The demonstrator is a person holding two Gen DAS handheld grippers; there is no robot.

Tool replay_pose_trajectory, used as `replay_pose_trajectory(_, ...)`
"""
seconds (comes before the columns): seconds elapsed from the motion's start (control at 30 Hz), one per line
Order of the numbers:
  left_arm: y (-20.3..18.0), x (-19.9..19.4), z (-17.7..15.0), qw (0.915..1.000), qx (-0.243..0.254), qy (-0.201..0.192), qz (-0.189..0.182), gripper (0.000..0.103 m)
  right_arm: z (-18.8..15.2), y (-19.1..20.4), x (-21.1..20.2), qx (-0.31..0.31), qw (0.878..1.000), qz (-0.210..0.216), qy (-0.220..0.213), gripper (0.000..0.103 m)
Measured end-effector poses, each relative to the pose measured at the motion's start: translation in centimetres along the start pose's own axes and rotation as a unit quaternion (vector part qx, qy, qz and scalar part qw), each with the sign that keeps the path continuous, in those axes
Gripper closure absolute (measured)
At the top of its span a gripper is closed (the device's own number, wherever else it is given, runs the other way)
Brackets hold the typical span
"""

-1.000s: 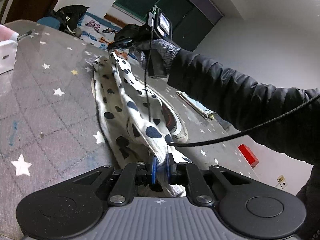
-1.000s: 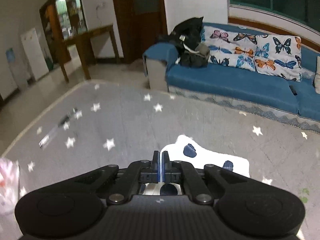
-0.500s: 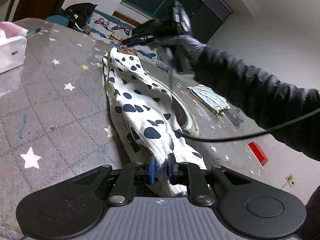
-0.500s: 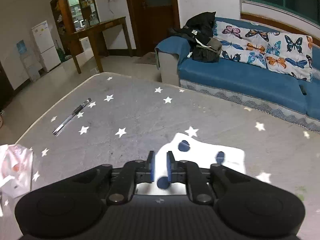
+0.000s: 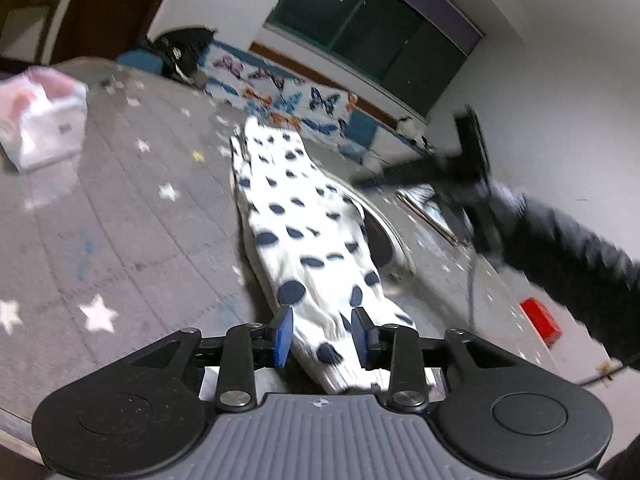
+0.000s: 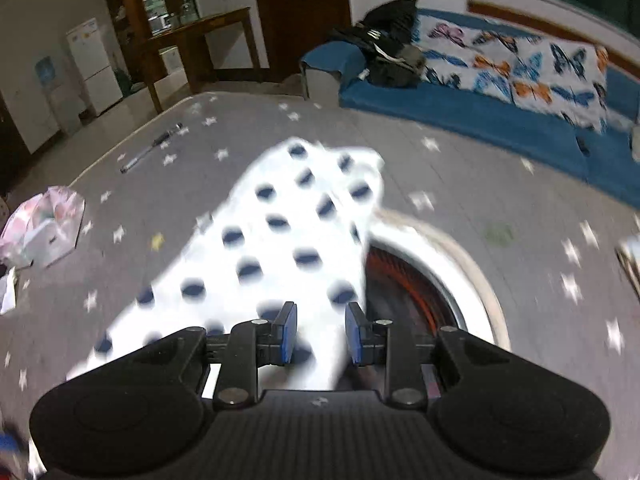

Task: Fold clothes
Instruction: 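Open both tools and smooth the folded trousers flat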

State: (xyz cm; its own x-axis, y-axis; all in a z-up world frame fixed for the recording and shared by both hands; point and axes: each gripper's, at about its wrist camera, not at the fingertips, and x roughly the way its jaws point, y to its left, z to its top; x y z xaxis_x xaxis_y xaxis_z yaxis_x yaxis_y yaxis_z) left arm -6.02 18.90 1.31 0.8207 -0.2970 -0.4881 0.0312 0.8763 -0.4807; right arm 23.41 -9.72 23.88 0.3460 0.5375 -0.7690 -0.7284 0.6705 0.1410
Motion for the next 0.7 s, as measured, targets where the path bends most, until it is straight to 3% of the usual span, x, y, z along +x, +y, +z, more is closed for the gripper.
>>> replay_pose_trajectory(0.3, -3.0, 1.8, 2.2, 0.9986, 0.045, -0.008, 0.025, 0.068, -5.0, -1.8, -0.8, 0.004, 0.999, 0.045, -0.003, 0.077)
replay_pose_trajectory(0.5, -4.5, 5.1, 3.7, 0.9973, 0.068, 0.002, 0.028, 0.068, -5.4, -1.1, 0.8, 0.012, 0.996, 0.090, -0.020, 0.078)
replay_pose_trajectory(0.57, -5.0, 6.2, 4.2, 0.9967, 0.076, 0.005, 0.029, 0.068, -5.3, -0.7, 1.0, 0.010, 0.994, 0.106, -0.032, 0.087)
replay_pose_trajectory(0.7, -5.1, 8.5, 5.1, 0.9958, 0.081, 0.018, 0.037, 0.068, -4.8, 0.2, 0.7, 0.008, 0.989, 0.138, -0.061, 0.090)
